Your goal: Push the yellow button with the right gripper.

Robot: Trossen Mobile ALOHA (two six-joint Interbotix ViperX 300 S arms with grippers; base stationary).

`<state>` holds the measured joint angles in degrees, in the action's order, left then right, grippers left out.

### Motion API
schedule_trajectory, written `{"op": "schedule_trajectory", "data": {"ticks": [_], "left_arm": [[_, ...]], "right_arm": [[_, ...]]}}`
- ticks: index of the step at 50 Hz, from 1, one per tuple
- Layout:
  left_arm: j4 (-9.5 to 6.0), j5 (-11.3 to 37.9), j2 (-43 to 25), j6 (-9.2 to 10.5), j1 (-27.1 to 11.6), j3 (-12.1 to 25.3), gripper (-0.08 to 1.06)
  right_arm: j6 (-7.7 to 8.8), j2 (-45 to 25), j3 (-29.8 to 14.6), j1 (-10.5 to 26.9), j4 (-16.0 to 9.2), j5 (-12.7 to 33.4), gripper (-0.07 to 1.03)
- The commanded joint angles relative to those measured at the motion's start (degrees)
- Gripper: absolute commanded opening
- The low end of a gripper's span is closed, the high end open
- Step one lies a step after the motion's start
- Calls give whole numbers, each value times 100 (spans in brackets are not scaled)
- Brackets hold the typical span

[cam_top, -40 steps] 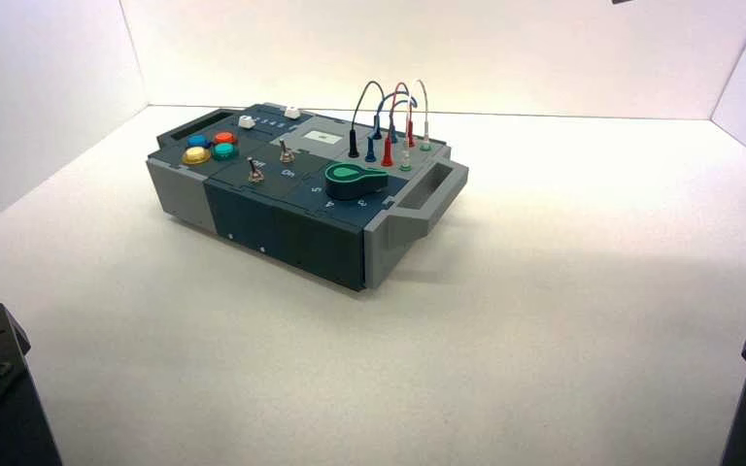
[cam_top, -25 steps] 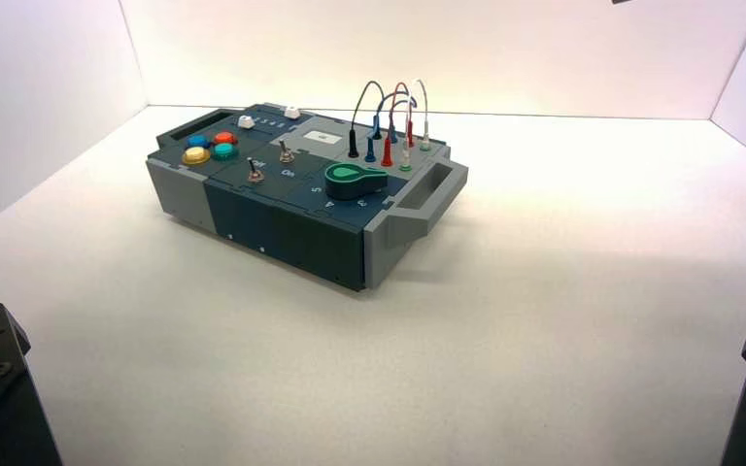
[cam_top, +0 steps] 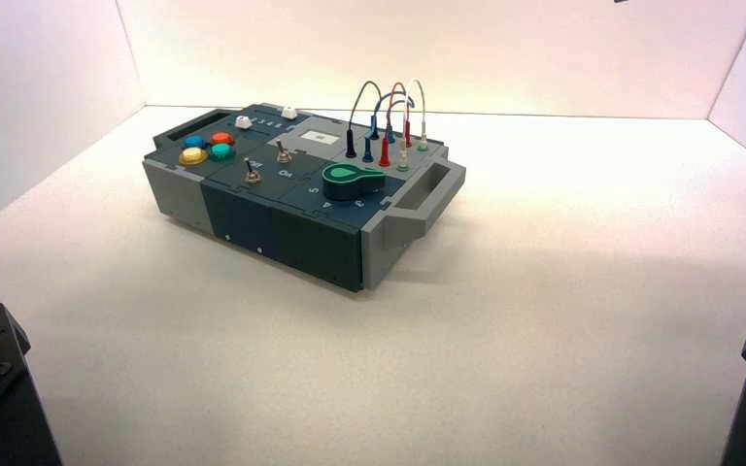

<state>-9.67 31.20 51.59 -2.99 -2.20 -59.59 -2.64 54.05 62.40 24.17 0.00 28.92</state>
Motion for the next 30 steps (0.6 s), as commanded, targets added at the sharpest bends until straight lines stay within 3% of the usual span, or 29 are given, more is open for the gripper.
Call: {"op": "schedule_trajectory", "data": {"ticks": [1, 4, 8, 9, 15, 30], "left_arm": [[18, -255, -1151, -26, 220, 721, -3], [26, -272, -1793, -79, 334, 1160, -3], [26, -272, -2153, -114, 360, 1397, -3], [26, -202, -3208, -220, 378, 2039, -3], [26, 9, -4474, -272, 387, 2856, -3], [53, 290, -6451, -448, 404, 4245, -3]], "right_arm": [[9, -9, -220, 9, -26, 9, -2], [0, -9, -229, 9, -35, 26, -2], [0, 0, -237, 18, -44, 26, -2], [0, 0, -246, 18, -44, 26, -2], [0, -44, -264, 18, -44, -44, -2], [-18, -9, -246, 18, -185, 26, -2]]}}
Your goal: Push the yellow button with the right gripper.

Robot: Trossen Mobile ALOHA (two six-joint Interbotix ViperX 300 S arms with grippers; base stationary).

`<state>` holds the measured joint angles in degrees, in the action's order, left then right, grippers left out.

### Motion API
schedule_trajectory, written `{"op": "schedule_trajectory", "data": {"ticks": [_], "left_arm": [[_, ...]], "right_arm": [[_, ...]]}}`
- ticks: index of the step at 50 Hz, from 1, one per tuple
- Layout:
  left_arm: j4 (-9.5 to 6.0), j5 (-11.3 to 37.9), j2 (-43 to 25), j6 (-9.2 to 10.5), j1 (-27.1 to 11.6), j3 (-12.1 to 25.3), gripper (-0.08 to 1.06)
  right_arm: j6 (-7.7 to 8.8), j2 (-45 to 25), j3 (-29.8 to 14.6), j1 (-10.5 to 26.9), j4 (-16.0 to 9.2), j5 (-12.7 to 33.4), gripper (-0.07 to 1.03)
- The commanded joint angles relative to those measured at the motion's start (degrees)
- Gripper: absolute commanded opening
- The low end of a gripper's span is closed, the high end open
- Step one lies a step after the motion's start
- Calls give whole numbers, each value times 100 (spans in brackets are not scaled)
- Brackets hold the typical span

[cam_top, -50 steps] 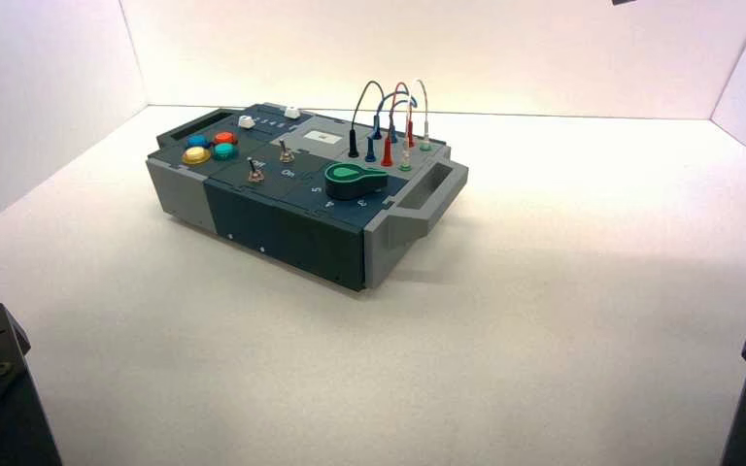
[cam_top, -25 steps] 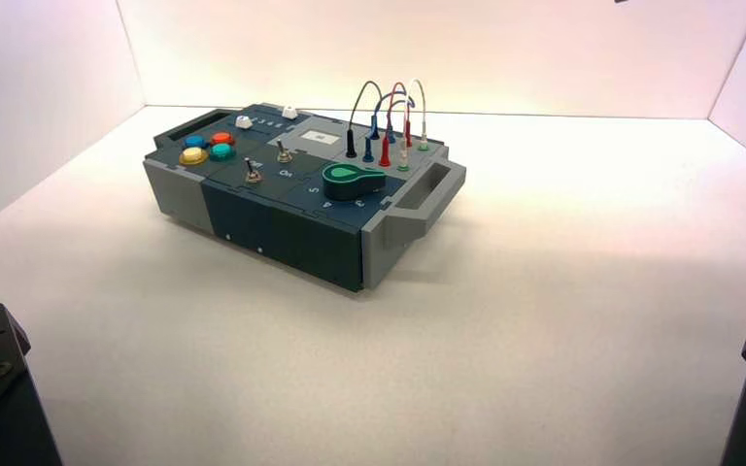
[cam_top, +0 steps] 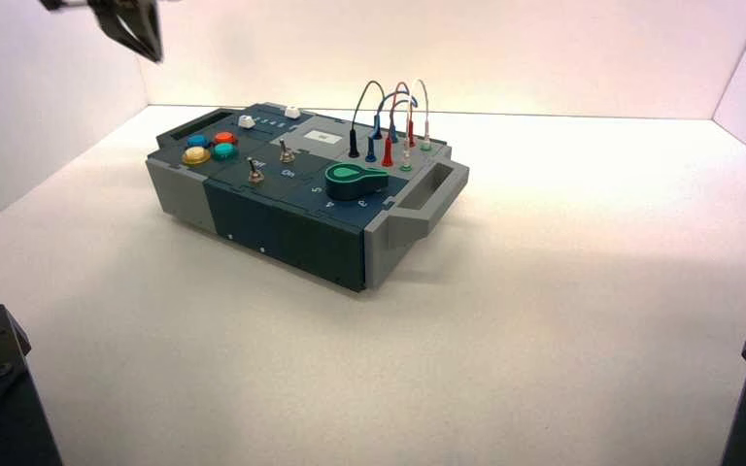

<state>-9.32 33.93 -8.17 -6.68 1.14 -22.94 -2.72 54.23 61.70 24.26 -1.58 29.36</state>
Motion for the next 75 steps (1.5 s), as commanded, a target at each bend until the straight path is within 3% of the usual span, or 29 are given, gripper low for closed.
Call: {"op": "schedule_trajectory", "data": {"ticks": [1, 14, 22, 34, 61, 75], "left_arm": [[26, 18, -562, -79, 70, 659, -3], [18, 211, -1529, -97, 193, 1485, -3], [18, 431, -1872, -237, 167, 1652, -3], [18, 519, -1784, -431, -70, 1494, -3], [0, 791, -1257, -483, -545, 923, -3], [0, 791, -1336, -598, -642, 765, -3]], "right_arm": [[0, -35, -185, 9, -26, -26, -2], [-9, -35, -176, 9, -18, -62, -2], [0, -44, -176, -18, -26, -105, -2], [0, -123, -193, -26, -18, -123, -2], [-18, -114, -255, -26, -18, 9, -2], [-35, 70, -255, -26, -18, 26, -2]]}}
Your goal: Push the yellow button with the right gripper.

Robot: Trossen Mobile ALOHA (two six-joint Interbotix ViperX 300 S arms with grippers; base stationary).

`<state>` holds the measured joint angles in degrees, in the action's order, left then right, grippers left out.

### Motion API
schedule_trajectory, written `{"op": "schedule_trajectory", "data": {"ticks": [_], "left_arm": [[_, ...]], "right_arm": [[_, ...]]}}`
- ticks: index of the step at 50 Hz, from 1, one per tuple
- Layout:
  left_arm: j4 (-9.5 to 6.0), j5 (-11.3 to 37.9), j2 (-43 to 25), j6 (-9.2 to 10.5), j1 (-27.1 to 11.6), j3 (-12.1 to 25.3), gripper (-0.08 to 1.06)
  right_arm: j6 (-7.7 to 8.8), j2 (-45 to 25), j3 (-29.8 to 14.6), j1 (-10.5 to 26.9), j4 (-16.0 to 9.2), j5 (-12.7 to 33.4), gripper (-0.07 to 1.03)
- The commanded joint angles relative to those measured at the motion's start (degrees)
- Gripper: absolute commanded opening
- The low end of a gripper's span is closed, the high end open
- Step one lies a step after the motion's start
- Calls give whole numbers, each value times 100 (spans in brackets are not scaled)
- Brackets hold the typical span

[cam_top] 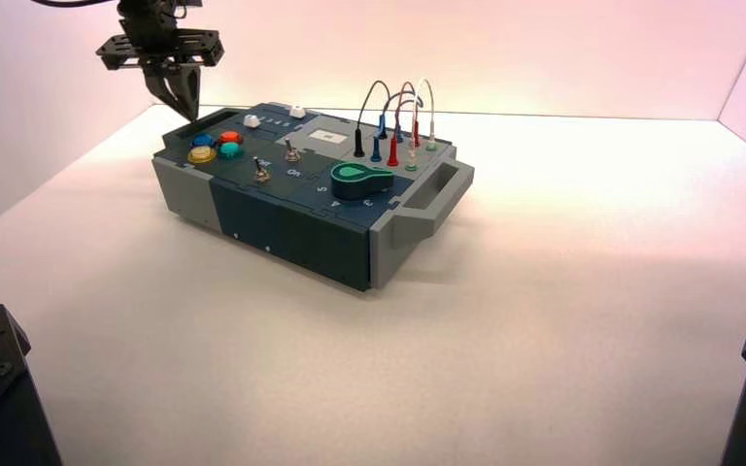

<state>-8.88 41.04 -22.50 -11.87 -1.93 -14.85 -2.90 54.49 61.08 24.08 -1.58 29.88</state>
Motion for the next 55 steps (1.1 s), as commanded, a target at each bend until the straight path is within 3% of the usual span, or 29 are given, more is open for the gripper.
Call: {"op": "schedule_trajectory", "data": {"ticks": [1, 24, 55], "left_arm": [[-44, 79, 79, -88, -343, -26, -3], [-44, 62, -387, -246, -519, 299, -3], [-141, 26, -483, -343, -1336, 299, -3]], "right_arm": [[-26, 53, -193, -18, -18, -26, -2], [-53, 299, -185, -9, -18, 44, -2], [-176, 290, -211, -53, -26, 79, -2]]}}
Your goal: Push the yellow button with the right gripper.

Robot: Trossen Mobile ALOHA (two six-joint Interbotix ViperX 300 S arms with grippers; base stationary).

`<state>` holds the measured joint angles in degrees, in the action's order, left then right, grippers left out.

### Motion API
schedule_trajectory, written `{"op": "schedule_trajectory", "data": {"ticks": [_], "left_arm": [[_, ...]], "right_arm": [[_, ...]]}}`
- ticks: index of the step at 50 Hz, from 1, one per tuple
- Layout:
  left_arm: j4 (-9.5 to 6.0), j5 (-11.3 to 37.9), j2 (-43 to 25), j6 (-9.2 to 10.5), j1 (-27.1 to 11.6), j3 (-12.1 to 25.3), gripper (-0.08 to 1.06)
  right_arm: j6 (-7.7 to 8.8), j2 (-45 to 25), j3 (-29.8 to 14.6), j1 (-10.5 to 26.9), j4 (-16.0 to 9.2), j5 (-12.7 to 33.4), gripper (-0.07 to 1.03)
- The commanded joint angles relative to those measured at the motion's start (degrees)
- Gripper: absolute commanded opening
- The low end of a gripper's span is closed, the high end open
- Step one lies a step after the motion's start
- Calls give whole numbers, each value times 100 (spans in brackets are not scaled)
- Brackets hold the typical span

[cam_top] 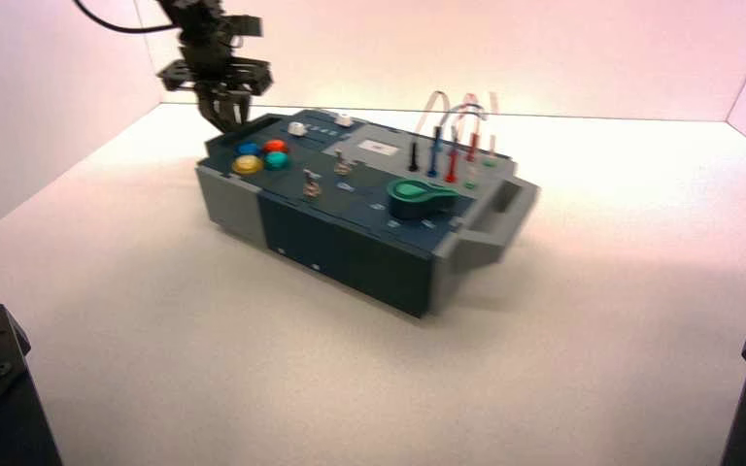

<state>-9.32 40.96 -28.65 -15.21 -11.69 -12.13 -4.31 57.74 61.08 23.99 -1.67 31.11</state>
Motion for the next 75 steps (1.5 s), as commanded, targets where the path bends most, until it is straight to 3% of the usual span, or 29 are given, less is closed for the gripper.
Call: {"op": "schedule_trajectory", "data": {"ticks": [1, 35, 43, 54, 69, 75], "left_arm": [[-97, 44, 149, -18, -396, 35, -3], [-211, 44, 545, 9, -949, 88, -3], [-202, 53, 765, 114, -686, 378, -3], [-141, 475, 1362, 97, -158, 589, -3], [-79, 791, 3006, -18, 132, 105, -3], [-88, 809, 3604, -18, 132, -316, -3]], "right_arm": [[-26, -35, -193, -53, -18, -44, -2], [-35, -123, -185, -88, -26, -62, -2], [-35, -176, -185, -88, -26, -62, -2], [35, -229, -193, -88, -18, 18, -2], [79, -589, -316, 9, -26, 123, -2], [141, -861, -422, 18, -26, 141, -2]]}}
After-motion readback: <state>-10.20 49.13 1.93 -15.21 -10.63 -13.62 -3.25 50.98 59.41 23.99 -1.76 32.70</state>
